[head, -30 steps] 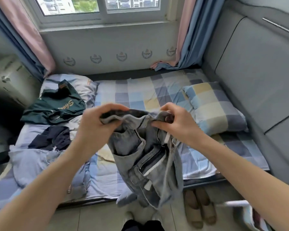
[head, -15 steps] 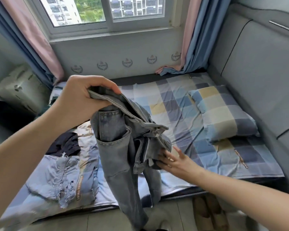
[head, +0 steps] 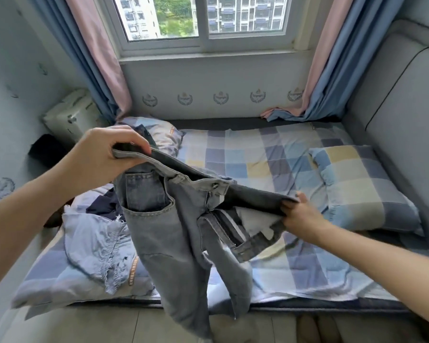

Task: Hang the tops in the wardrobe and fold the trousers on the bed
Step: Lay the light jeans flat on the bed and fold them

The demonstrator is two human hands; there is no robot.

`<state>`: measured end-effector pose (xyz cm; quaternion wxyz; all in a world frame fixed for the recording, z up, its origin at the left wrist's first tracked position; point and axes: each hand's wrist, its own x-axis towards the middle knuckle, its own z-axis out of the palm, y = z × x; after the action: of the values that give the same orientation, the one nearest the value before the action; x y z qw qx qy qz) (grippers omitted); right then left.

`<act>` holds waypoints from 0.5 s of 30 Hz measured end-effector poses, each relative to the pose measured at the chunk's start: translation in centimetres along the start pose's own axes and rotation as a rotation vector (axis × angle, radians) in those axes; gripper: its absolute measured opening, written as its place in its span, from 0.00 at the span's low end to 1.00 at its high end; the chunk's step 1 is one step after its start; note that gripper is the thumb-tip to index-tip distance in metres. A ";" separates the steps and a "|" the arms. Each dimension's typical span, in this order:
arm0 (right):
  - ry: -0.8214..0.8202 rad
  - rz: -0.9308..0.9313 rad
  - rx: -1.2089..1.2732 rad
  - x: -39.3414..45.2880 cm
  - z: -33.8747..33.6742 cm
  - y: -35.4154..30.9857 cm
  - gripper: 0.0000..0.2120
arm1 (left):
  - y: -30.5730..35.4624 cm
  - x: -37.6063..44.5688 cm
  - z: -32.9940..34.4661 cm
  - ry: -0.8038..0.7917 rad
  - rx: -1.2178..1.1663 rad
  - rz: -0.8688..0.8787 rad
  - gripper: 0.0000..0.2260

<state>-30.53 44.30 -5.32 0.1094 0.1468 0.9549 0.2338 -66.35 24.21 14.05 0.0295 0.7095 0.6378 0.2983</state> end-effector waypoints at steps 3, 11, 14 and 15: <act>0.127 -0.070 0.081 -0.8 -2.8 4.9 0.11 | -3.6 -1.9 -0.2 -0.114 0.104 0.040 0.07; 0.171 -0.062 0.341 -2.6 -10.2 10.5 0.06 | -7.5 -4.7 -0.2 -0.370 0.178 0.060 0.22; 0.028 -0.009 0.495 -3.5 -11.6 10.4 0.24 | -7.5 -4.3 -0.2 -0.332 0.100 0.062 0.17; -0.002 0.011 0.616 -3.8 -12.1 10.2 0.28 | -7.7 -4.1 -0.4 -0.328 0.059 0.027 0.15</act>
<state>-28.04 46.67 10.53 0.0595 0.1784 0.9799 -0.0661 -73.38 21.68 9.49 0.1083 0.7577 0.6235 0.1597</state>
